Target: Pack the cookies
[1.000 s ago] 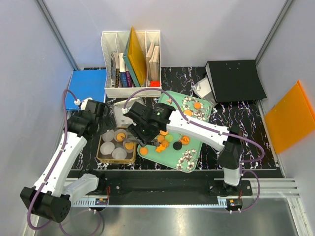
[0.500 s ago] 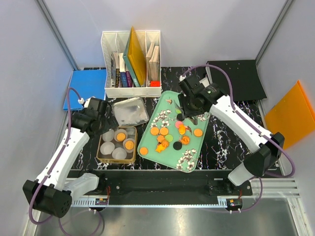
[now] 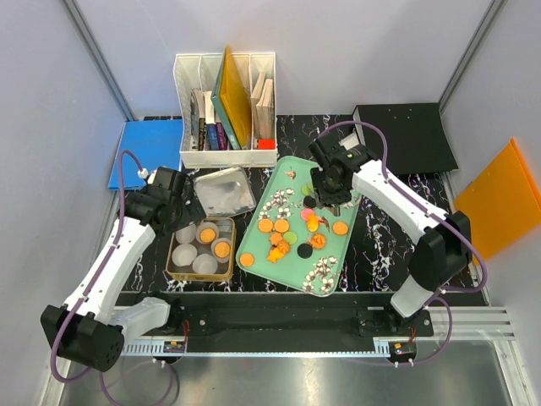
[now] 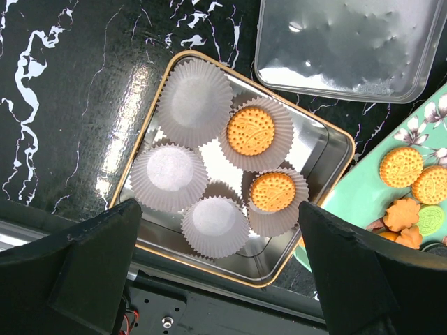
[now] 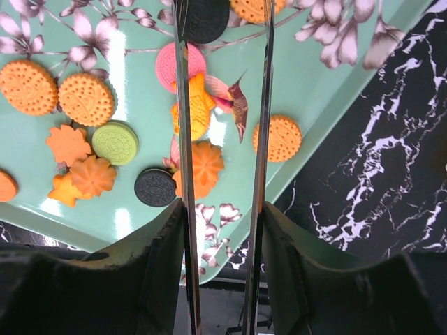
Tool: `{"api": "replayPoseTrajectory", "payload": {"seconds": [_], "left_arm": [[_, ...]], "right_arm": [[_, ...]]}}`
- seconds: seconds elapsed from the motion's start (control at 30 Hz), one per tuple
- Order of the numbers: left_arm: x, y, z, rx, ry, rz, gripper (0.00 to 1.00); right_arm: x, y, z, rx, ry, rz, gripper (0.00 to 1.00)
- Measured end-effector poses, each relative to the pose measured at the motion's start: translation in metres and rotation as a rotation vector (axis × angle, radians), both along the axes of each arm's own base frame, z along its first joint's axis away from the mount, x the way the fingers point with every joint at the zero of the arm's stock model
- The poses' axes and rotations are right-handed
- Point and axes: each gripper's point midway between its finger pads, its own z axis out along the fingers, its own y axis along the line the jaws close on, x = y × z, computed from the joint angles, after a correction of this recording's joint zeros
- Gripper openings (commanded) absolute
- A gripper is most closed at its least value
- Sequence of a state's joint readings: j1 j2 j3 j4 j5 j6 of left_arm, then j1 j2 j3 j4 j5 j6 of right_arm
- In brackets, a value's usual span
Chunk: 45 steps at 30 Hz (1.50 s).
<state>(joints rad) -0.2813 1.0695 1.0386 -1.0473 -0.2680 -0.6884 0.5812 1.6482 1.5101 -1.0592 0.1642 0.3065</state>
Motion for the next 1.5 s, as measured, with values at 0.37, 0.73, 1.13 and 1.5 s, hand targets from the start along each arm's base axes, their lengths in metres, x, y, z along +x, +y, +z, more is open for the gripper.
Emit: {"api": "replayPoseTrajectory", "payload": {"seconds": [0.37, 0.73, 1.13, 1.5], "left_arm": [[0.001, -0.001, -0.002, -0.003, 0.005, -0.003, 0.99], [0.003, -0.002, -0.002, -0.005, 0.004, -0.004, 0.99], [0.002, -0.002, -0.006, -0.004, 0.009, -0.004, 0.99], [0.003, -0.003, -0.005, -0.007, 0.005, -0.005, 0.99]], "right_arm": [[-0.008, 0.015, -0.016, 0.074, 0.053, 0.022, 0.51], [-0.015, 0.013, -0.031, 0.070, 0.089, 0.017, 0.52], [-0.030, 0.009, -0.050, 0.059, 0.155, 0.011, 0.49], [-0.029, 0.012, -0.044, 0.072, 0.155, 0.006, 0.25]]}}
